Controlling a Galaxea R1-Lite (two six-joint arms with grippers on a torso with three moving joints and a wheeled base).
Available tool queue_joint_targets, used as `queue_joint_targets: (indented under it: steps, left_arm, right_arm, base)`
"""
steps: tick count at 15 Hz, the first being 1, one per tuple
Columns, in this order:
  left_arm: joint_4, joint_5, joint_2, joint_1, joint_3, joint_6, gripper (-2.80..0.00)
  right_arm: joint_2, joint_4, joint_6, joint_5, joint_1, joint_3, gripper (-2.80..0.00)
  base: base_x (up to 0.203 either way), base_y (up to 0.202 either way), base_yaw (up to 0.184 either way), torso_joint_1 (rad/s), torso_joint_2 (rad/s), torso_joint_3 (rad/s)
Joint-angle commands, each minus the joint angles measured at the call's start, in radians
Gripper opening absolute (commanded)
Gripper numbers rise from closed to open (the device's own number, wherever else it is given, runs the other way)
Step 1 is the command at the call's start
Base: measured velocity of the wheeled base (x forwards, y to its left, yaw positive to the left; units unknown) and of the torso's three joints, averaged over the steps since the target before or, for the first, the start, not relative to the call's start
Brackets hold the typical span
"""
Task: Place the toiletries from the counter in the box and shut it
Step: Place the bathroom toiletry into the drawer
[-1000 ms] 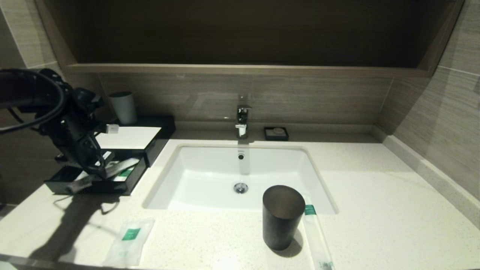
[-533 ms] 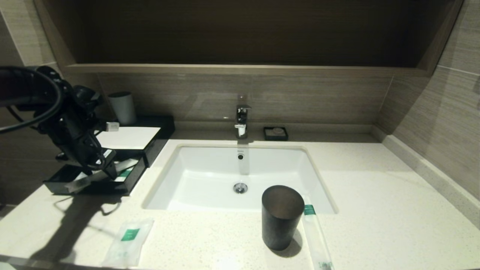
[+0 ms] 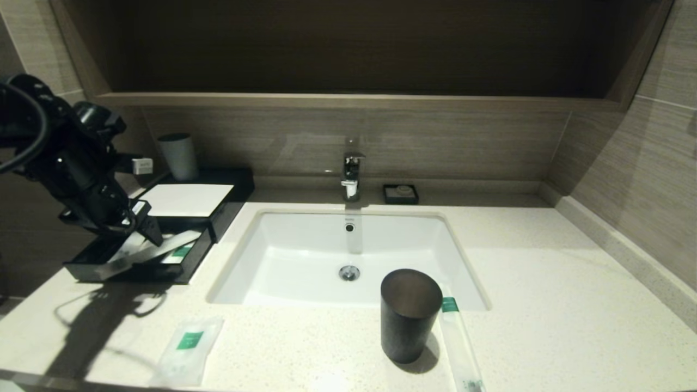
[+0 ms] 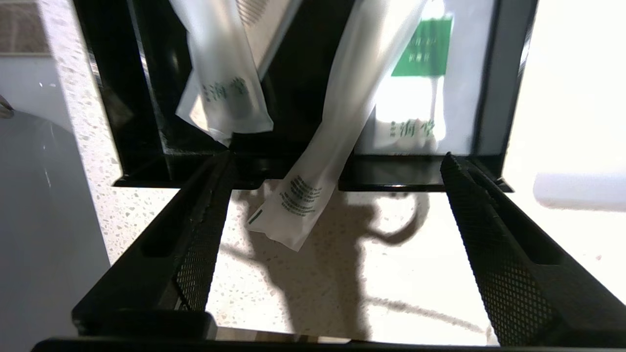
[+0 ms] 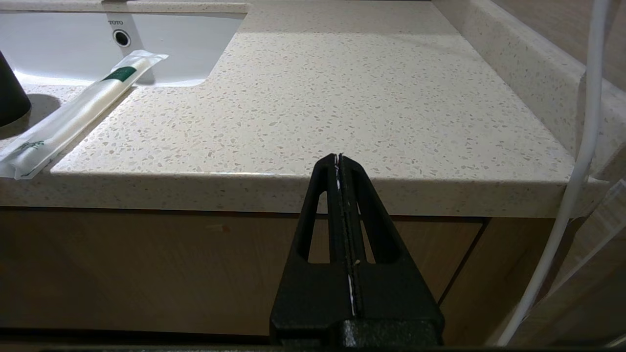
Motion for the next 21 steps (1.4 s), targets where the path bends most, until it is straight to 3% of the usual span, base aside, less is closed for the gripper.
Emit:
queue_joint_targets:
  steps: [1,8,9,13,15,17,18,21]
  left_arm:
    - [-0.028,0.002,-0.050,0.013,0.000,-0.034,0.00]
    - [-0.079,-0.007,-0.162,0.016,0.018,-0.190,0.00]
    - [-0.079,-0.007,-0.183,0.018,0.041,-0.205,-2.80]
    - [-0.117,-0.043,-0.276,0.025,0.260,-0.262,-2.80]
    - [-0.231,-0.085,-0.339,0.049,0.433,-0.279,-2.80]
    - [-0.436,-0.122,-0.401,0.066,0.582,-0.289,-2.80]
    - [-0.506,-0.134,-0.425,0.071,0.618,-0.295,-2.80]
    - [-0.510,-0.142,-0.428,0.108,0.633,-0.293,-2.80]
  right_arm:
    - [0.000,0.000,-0.001,0.000,0.000,0.000,-2.80]
    - [-0.001,0.000,-0.001,0.000,0.002,0.000,-2.80]
    - [0.000,0.000,-0.001,0.000,0.000,0.000,-2.80]
    - [0.000,0.000,-0.001,0.000,0.000,0.000,-2.80]
    - [0.000,0.000,-0.001,0.000,0.000,0.000,-2.80]
    - [0.000,0.000,-0.001,0.000,0.000,0.000,-2.80]
    - [0.000,0.000,-0.001,0.000,0.000,0.000,-2.80]
    - [0.000,0.000,-0.001,0.000,0.000,0.000,-2.80]
  base:
    - [0.000,0.000,0.000,0.000,0.00,0.000]
    - [0.000,0.000,0.000,0.000,0.00,0.000]
    - [0.000,0.000,0.000,0.000,0.00,0.000]
    - [0.000,0.000,0.000,0.000,0.00,0.000]
    - [0.000,0.000,0.000,0.000,0.00,0.000]
    - [0.000,0.000,0.000,0.000,0.00,0.000]
    - [0.000,0.000,0.000,0.000,0.00,0.000]
    - [0.000,0.000,0.000,0.000,0.00,0.000]
